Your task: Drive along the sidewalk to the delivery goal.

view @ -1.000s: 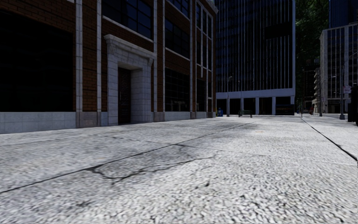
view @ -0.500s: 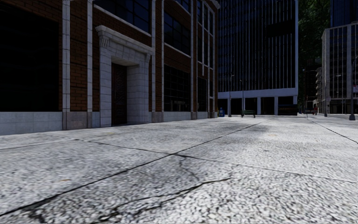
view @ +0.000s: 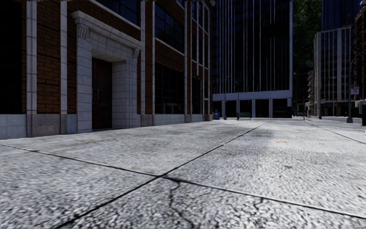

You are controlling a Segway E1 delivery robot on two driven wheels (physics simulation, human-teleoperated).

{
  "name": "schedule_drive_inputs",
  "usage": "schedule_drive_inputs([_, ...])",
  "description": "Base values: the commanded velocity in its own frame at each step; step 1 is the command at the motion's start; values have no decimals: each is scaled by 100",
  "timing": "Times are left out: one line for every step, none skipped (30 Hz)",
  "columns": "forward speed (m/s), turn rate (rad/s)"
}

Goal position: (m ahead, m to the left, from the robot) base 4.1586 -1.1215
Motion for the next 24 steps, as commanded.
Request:
schedule_drive_inputs([200, -28])
schedule_drive_inputs([200, -28])
schedule_drive_inputs([200, -29])
schedule_drive_inputs([200, -29])
schedule_drive_inputs([200, -29])
schedule_drive_inputs([200, -29])
schedule_drive_inputs([200, -29])
schedule_drive_inputs([200, -29])
schedule_drive_inputs([200, -29])
schedule_drive_inputs([200, -29])
schedule_drive_inputs([200, -29])
schedule_drive_inputs([199, -30])
schedule_drive_inputs([195, -30])
schedule_drive_inputs([192, -30])
schedule_drive_inputs([192, -30])
schedule_drive_inputs([189, -30])
schedule_drive_inputs([188, -30])
schedule_drive_inputs([185, -30])
schedule_drive_inputs([181, -30])
schedule_drive_inputs([181, -30])
schedule_drive_inputs([172, -30])
schedule_drive_inputs([168, -34])
schedule_drive_inputs([167, -37])
schedule_drive_inputs([166, -37])
